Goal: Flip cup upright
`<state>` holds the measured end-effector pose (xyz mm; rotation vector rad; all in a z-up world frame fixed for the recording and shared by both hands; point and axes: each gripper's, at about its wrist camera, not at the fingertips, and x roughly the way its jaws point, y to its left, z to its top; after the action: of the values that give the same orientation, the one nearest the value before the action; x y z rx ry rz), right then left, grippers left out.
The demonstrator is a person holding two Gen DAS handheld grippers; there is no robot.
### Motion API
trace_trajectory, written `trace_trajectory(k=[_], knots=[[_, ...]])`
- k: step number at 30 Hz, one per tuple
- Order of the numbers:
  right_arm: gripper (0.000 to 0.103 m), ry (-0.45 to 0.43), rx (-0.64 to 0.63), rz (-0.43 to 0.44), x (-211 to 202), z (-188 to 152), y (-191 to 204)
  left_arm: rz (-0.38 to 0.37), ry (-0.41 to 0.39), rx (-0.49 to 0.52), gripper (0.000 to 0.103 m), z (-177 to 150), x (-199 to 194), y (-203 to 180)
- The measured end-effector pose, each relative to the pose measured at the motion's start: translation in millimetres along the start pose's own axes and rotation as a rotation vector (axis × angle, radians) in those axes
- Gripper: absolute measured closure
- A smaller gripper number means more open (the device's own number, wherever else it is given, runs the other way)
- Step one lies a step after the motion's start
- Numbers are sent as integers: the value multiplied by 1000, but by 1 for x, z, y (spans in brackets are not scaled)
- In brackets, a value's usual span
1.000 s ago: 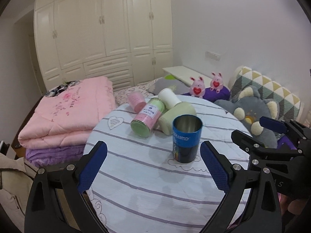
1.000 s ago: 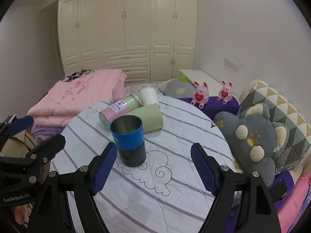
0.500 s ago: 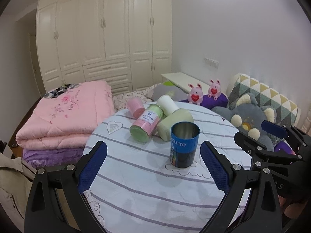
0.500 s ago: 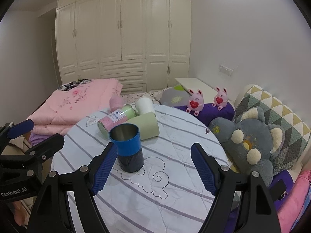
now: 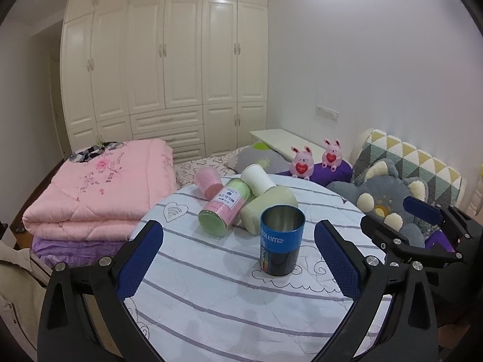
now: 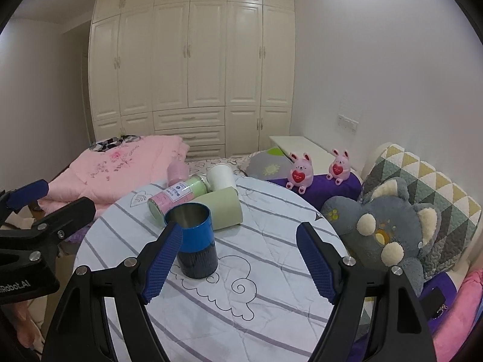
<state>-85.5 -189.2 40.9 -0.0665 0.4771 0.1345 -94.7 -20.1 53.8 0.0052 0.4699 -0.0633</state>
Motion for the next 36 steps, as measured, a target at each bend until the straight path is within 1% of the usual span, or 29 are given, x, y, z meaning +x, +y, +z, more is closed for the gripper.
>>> trace_trajectory(k=[12, 36], knots=[[23, -42, -2, -2, 0, -5, -3, -3, -24, 16, 1, -2, 5, -6], [24, -15, 14, -10, 3, -10, -8, 12, -13, 41, 1, -7, 10, -17]])
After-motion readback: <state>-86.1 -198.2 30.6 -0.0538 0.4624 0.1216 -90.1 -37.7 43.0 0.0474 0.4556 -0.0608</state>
